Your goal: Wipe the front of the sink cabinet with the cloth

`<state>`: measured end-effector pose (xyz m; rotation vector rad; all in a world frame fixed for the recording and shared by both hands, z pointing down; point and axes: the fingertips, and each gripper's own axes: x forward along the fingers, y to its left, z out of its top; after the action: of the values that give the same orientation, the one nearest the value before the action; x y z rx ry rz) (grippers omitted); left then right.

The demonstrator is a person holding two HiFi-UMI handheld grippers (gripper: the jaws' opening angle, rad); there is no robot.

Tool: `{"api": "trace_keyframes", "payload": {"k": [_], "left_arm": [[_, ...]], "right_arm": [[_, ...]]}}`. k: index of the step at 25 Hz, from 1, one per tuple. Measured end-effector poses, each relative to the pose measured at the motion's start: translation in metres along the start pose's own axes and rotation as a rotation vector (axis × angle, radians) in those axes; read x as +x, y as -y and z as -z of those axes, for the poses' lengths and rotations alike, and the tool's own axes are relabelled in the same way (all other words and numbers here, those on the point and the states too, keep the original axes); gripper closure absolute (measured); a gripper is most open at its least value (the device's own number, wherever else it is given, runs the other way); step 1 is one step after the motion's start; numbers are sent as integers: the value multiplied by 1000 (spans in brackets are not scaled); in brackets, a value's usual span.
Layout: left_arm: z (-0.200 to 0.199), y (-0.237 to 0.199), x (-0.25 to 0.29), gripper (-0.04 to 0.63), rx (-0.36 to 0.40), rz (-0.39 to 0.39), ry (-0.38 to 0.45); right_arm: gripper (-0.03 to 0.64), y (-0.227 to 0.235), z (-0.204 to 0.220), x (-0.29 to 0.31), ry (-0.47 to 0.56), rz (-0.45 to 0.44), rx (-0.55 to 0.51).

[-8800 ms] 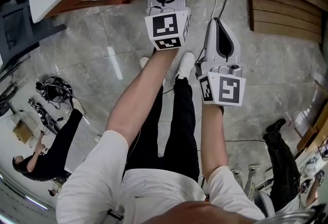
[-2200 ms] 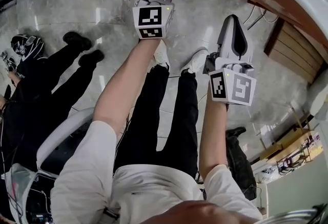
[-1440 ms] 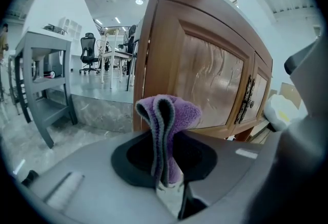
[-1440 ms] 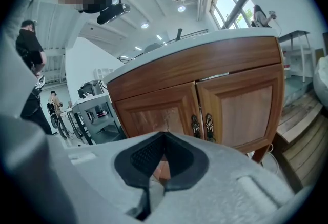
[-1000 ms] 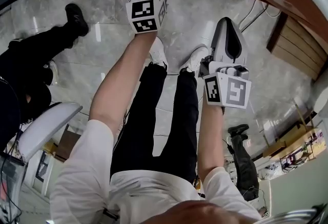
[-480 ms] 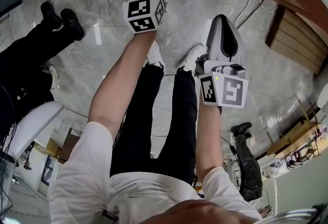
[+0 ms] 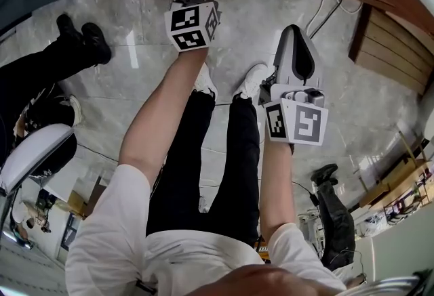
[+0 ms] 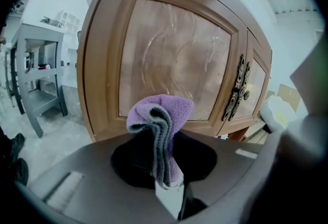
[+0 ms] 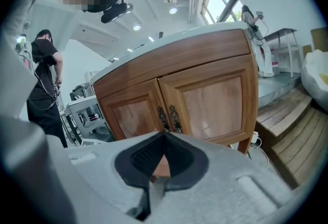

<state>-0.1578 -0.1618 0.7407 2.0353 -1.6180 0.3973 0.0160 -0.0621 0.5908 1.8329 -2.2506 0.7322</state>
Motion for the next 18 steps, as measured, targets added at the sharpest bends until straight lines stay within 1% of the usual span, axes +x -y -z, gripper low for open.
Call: {"api": "trace_keyframes", "payload": {"k": [3, 7, 11, 15, 18], "left_arm": [[-1, 11, 3, 526, 13, 15, 0], [-1, 24, 6, 526, 54, 41, -6], [0, 33, 7, 526, 46, 39, -13], [1, 47, 10, 526, 69, 69, -25], [3, 53, 12, 526, 71, 74, -27]], "right_arm": [[620, 5, -3, 0, 10, 6, 0], [620, 8, -4, -2, 13, 8, 6], [620, 17, -4, -4, 5, 12, 8], [620, 23, -7, -5, 10, 23, 14], [620, 25, -8, -6, 16, 23, 14]]}}
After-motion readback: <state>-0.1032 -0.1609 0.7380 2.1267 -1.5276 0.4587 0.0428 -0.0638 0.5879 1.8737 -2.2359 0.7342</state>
